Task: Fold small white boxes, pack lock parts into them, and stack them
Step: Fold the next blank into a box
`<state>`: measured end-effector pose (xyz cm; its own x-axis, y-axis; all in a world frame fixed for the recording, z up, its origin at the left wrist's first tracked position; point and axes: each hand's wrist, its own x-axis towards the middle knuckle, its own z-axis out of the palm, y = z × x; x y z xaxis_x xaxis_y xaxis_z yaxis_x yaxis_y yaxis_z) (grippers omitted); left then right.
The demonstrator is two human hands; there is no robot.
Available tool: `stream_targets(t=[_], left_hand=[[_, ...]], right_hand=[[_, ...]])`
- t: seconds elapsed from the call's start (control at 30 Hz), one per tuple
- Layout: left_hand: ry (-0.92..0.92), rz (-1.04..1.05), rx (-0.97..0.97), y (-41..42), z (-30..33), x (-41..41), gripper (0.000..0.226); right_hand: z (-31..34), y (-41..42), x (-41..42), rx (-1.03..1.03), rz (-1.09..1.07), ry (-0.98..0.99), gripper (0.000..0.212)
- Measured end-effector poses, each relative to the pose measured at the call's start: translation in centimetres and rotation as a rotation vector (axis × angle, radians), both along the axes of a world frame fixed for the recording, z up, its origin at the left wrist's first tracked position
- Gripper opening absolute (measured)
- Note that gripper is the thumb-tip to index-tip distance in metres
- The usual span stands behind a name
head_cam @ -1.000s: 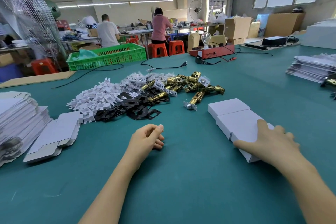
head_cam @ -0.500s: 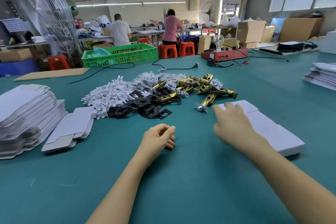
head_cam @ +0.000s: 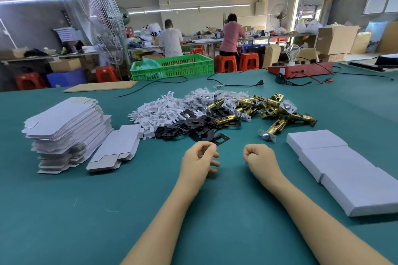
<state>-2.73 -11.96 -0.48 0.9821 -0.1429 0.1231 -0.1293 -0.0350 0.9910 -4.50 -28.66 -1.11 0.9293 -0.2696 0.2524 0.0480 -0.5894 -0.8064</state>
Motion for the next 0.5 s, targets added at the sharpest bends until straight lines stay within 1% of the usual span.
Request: stream_targets(t=[0.07, 0.1, 0.17, 0.27, 0.3, 0.37, 0.43, 0.5], left_hand=[[-0.039, 0.220, 0.069, 1.9, 0.7, 1.1, 0.013], [-0.056, 0.338, 0.142, 3.2, 1.1, 1.8, 0.012], [-0.063, 0.545, 0.348, 6.0, 1.6, 3.2, 0.013], [-0.090, 0.745, 0.708, 9.7, 1.3, 5.2, 0.024], [-0.116, 0.766, 0.842, 10.7, 1.0, 5.6, 0.029], [-0.138, 0.682, 1.122, 12.3, 0.3, 6.4, 0.039], [-0.030, 0.567, 1.360, 13.6, -0.2, 7.0, 0.048], [0.062, 0.529, 1.481, 14.3, -0.4, 7.3, 0.046]], right_hand=[[-0.2, 0.0, 0.2, 0.013, 0.019, 0.006, 0.029], [-0.2, -0.1, 0.2, 0.020, 0.028, 0.009, 0.028], [-0.2, -0.2, 0.2, 0.016, 0.044, 0.015, 0.027], [-0.3, -0.2, 0.5, 0.027, 0.033, 0.012, 0.026], [-0.3, -0.2, 0.6, 0.027, 0.019, 0.014, 0.026], [-0.4, -0.2, 0.9, 0.028, -0.004, 0.023, 0.025], [-0.5, -0.2, 1.0, 0.032, -0.010, 0.037, 0.025], [-0.5, -0.3, 1.0, 0.047, -0.008, 0.047, 0.026]])
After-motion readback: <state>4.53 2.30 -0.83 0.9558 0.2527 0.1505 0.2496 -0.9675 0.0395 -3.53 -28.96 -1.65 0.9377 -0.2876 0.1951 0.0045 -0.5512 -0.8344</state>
